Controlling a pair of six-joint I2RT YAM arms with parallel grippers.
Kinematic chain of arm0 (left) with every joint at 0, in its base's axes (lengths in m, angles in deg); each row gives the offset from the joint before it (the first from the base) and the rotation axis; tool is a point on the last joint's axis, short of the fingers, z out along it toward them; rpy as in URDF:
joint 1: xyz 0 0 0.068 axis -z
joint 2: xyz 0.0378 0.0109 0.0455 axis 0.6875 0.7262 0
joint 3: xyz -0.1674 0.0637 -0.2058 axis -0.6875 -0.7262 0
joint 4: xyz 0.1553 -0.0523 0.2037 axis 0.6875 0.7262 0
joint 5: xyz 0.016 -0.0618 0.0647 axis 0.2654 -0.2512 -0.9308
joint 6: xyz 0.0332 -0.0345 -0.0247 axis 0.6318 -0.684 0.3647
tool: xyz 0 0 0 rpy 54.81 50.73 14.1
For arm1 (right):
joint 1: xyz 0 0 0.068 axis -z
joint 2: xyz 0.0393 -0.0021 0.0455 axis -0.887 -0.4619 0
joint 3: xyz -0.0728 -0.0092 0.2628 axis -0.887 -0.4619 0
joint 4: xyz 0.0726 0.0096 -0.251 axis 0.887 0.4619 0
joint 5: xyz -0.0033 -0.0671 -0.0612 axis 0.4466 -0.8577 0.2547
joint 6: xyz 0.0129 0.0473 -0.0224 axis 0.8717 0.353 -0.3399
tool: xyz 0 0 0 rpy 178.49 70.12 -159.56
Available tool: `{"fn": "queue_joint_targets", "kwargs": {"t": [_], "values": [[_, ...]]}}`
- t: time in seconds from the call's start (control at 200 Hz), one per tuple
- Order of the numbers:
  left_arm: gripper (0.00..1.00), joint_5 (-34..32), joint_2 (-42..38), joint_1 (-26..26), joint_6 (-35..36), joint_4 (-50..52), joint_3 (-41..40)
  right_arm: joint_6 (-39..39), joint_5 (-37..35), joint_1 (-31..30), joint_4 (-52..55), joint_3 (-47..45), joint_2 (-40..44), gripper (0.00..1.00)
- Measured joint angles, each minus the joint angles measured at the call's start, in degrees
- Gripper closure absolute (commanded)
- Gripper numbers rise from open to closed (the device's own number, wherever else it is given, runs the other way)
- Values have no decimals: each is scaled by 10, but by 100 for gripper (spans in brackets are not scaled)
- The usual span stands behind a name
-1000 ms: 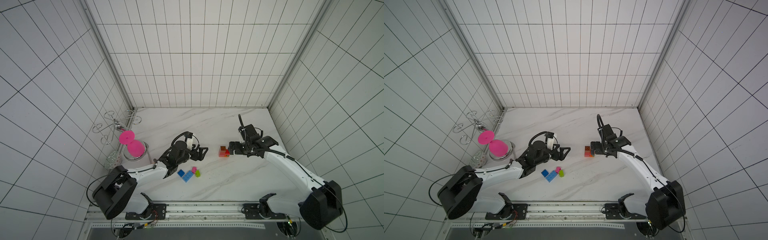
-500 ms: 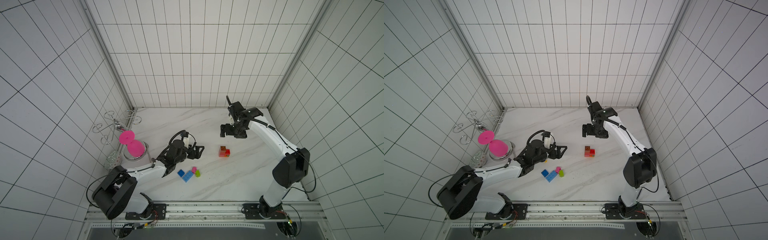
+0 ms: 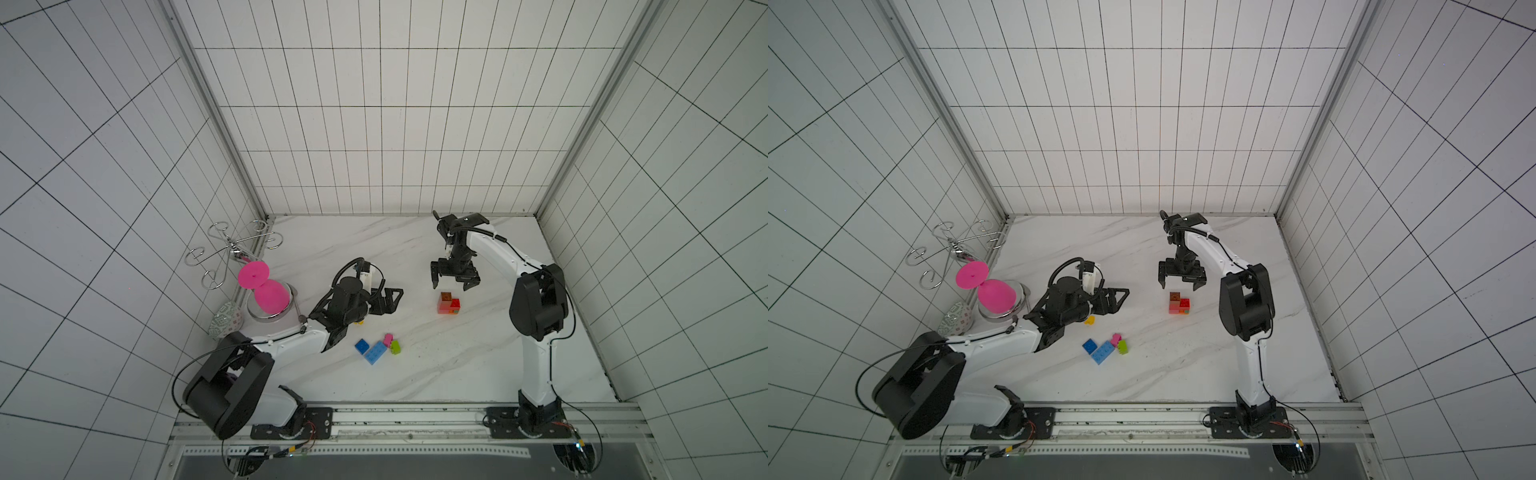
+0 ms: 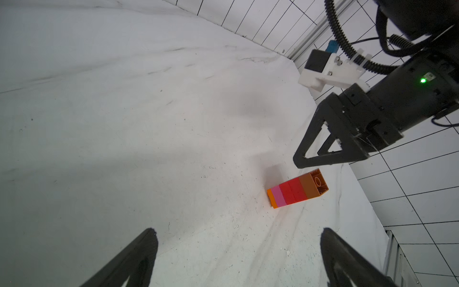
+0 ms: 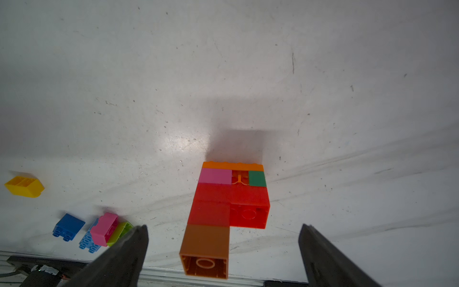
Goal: Assemble the letter p with lego
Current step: Pick up the lego brick from the center of the board.
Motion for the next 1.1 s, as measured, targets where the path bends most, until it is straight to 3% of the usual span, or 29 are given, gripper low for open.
{"fn": "queue_joint_targets", "kwargs": {"t": [0.22,0.6,1.099], "values": [[3,7,0,-3,-5,0,-1,0,0,-9,2,-4,-4,1],[3,9,-3,-4,-6,0,-2,8,0,-21,-15,-44,-38,13],[3,9,-3,-4,-6,0,-2,16,0,-24,-38,-79,-38,48]]}}
